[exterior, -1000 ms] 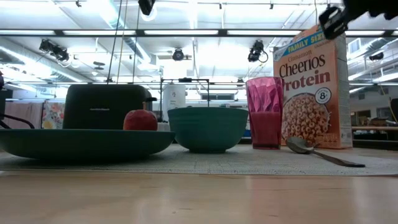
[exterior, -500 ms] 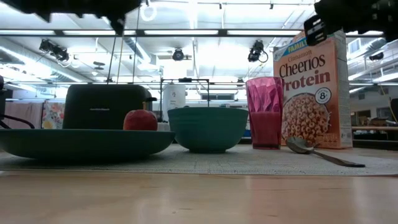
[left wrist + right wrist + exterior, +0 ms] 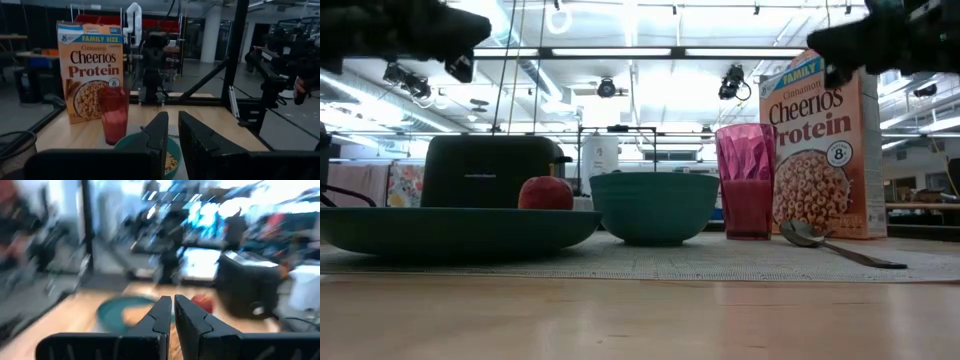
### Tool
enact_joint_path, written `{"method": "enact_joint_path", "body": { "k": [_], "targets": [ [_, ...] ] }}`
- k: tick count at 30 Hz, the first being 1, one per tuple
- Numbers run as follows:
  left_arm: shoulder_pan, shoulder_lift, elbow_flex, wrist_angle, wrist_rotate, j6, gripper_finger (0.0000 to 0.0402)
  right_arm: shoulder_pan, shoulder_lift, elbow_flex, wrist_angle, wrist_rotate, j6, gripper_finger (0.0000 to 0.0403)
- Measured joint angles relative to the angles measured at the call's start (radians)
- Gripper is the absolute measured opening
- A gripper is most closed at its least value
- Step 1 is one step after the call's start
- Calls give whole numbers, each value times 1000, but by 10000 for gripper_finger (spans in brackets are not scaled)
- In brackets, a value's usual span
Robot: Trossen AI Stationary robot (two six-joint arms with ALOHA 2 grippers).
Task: Arrange a breakfast setting
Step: Return to Home Position
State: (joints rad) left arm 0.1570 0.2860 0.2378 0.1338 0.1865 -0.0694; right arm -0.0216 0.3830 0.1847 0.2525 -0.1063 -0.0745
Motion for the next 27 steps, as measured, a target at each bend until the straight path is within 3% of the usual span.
{"method": "enact_joint_path", "body": {
  "k": [4,11,15,18,21,27],
  "targets": [
    [0,-87,-49,-21,0,32,52,0,-69,-152,142,47,90,34],
    [0,-272,-102,-141,34,32,52,-20,-216,-122,-97,64,96,34],
    [0,-280,-99,-206,47,43,52,-35,-323,-155,-143,109,104,34],
    [0,-284,-138,-124,40,55,52,-35,-372,-179,-232,80,122,34],
    [0,-281,-228,39,33,56,52,-35,-369,-179,-208,65,79,34],
    [-4,-282,-230,22,2,62,52,-35,-361,-179,-187,88,50,34]
  ]
}}
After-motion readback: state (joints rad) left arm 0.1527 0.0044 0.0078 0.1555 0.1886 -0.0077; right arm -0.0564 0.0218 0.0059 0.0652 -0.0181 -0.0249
